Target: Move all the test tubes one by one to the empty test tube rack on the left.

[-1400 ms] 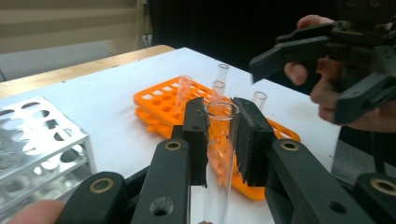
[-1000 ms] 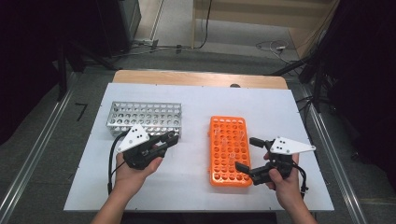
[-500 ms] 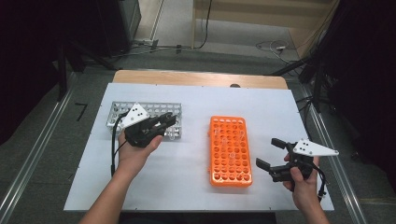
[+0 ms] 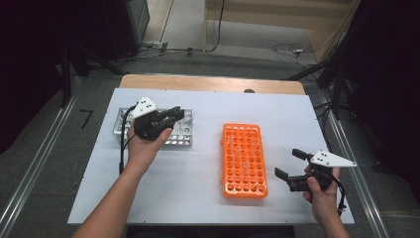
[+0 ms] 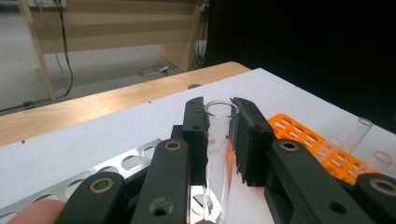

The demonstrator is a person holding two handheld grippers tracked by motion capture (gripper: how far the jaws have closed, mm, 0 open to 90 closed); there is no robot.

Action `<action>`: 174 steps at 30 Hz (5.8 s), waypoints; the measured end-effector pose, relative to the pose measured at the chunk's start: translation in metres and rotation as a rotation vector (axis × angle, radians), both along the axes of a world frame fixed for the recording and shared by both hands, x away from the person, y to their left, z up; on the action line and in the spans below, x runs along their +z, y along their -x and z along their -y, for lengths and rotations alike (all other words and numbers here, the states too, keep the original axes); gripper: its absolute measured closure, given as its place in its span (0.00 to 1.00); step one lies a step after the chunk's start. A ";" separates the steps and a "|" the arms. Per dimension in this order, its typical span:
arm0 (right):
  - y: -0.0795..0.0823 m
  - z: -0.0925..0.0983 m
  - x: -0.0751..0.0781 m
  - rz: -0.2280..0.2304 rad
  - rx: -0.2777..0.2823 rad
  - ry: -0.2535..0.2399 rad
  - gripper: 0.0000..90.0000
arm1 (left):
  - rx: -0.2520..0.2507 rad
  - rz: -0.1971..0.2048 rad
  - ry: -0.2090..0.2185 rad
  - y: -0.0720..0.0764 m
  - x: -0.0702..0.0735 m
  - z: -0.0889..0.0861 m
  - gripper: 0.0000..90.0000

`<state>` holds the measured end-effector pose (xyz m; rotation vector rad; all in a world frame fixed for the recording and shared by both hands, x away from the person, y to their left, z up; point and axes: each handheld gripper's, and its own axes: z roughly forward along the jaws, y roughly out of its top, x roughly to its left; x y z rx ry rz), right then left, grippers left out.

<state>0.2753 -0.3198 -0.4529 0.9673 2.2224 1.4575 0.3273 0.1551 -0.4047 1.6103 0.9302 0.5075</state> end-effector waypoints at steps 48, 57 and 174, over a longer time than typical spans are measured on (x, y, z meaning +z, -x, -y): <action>-0.006 0.006 -0.008 -0.038 -0.026 -0.018 0.00 | 0.156 0.058 -0.019 -0.078 -0.014 0.021 0.84; -0.006 0.009 -0.007 -0.030 -0.031 -0.025 0.00 | 0.152 0.063 -0.043 -0.083 -0.013 0.027 0.84; 0.002 -0.087 -0.024 -0.107 0.224 0.112 0.61 | -0.161 -0.049 -0.048 0.102 -0.037 0.056 0.00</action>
